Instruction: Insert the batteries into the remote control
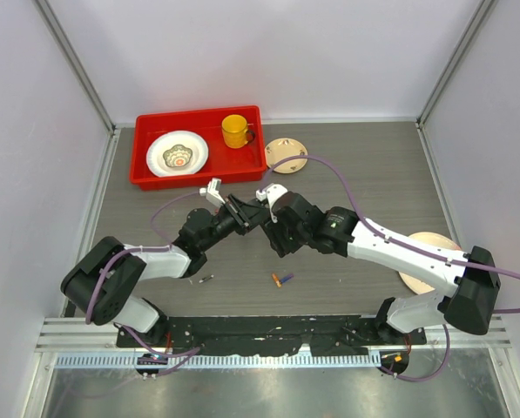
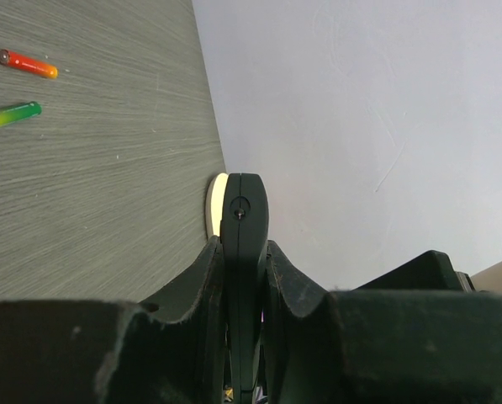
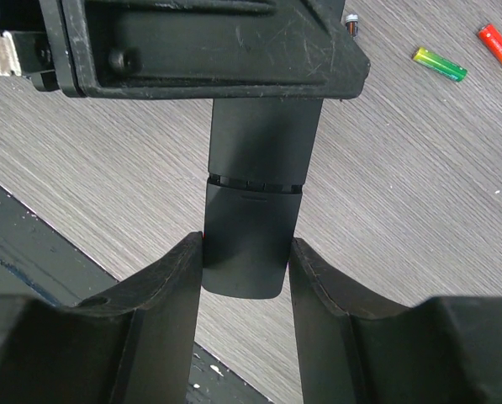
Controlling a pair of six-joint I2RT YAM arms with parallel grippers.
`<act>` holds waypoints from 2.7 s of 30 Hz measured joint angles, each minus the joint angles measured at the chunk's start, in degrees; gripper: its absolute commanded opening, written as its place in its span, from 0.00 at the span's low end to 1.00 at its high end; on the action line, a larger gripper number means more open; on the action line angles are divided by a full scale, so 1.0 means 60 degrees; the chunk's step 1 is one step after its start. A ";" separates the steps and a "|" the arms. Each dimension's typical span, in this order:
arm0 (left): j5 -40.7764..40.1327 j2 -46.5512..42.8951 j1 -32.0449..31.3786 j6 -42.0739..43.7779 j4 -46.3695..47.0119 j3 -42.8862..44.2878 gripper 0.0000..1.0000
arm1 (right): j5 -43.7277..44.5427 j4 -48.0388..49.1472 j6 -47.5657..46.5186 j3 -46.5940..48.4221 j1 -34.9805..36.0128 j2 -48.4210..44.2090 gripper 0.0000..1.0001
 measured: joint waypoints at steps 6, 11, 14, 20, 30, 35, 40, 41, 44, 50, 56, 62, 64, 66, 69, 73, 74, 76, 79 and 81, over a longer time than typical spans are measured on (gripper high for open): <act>0.0015 0.0000 0.0062 -0.0007 0.0004 0.0000 0.00 | -0.0011 -0.0084 0.0015 0.0004 0.0000 -0.0106 0.29; 0.0022 0.0000 0.0291 0.0015 -0.0004 0.0004 0.00 | -0.0076 -0.0335 0.0076 0.0000 0.0000 -0.0565 0.29; 0.0015 0.0007 0.0372 0.0051 -0.0007 0.0018 0.00 | -0.0117 -0.0401 0.0186 -0.0004 0.0000 -0.0951 0.29; 0.0098 0.0040 0.0586 0.0142 -0.0011 0.0029 0.00 | 0.0546 -0.0382 0.0477 -0.0178 -0.0157 -0.1311 0.28; 0.0652 -0.2900 0.1450 0.0215 -0.1668 -0.1002 0.00 | 0.1464 0.0157 0.1319 -0.1898 -0.3311 -0.0299 0.27; 0.0805 -0.4819 0.1453 0.0495 -0.2557 -0.1330 0.00 | 0.1392 0.0546 0.1366 -0.1880 -0.4153 0.1137 0.27; 0.0900 -0.6105 0.1519 0.0605 -0.2980 -0.1985 0.00 | 0.1264 0.0554 0.1209 -0.1563 -0.4860 0.2193 0.27; 0.0962 -0.6204 0.1519 0.0645 -0.3053 -0.2044 0.00 | 0.1246 0.0579 0.1173 -0.1504 -0.5002 0.2313 0.27; 0.1304 -0.6368 0.1519 0.0699 -0.3158 -0.2095 0.00 | 0.1239 0.0608 0.1111 -0.1402 -0.5355 0.2506 0.27; 0.1676 -0.6433 0.1526 0.0714 -0.3169 -0.2138 0.00 | 0.1133 0.0678 0.1056 -0.1348 -0.5668 0.3002 0.33; 0.1891 -0.6390 0.1526 0.0710 -0.3162 -0.2149 0.00 | 0.0943 0.0790 0.1038 -0.1330 -0.5694 0.3187 0.58; 0.1974 -0.6284 0.1526 0.0710 -0.3162 -0.2149 0.00 | 0.0769 0.0889 0.1115 -0.1388 -0.5694 0.2962 0.72; 0.1974 -0.6211 0.1526 0.0714 -0.3173 -0.2149 0.00 | 0.0692 0.0871 0.1198 -0.1461 -0.5672 0.2481 0.72; 0.1974 -0.6160 0.1526 0.0718 -0.3231 -0.2149 0.00 | 0.0645 0.0892 0.1235 -0.1472 -0.5588 0.1876 0.72; 0.1960 -0.6080 0.1526 0.0729 -0.3381 -0.2149 0.00 | 0.0652 0.1056 0.1242 -0.1523 -0.4896 0.0780 0.68; 0.1851 -0.6102 0.1526 0.0798 -0.3767 -0.2149 0.00 | 0.0929 0.1384 0.1246 -0.1694 -0.2663 -0.0211 0.65; 0.1818 -0.6145 0.1526 0.0841 -0.3923 -0.2149 0.00 | 0.1016 0.1464 0.1253 -0.1778 -0.2157 -0.0284 0.65; 0.1749 -0.6288 0.1526 0.0965 -0.4197 -0.2149 0.00 | 0.1228 0.1679 0.1297 -0.2120 -0.1075 -0.0386 0.65; 0.1687 -0.6626 0.1526 0.1093 -0.4634 -0.2153 0.00 | 0.1432 0.1956 0.1512 -0.2980 0.0062 -0.0612 0.61; 0.1676 -0.6976 0.1526 0.1220 -0.4903 -0.2200 0.00 | 0.1443 0.2259 0.1701 -0.3807 0.0437 -0.0998 0.58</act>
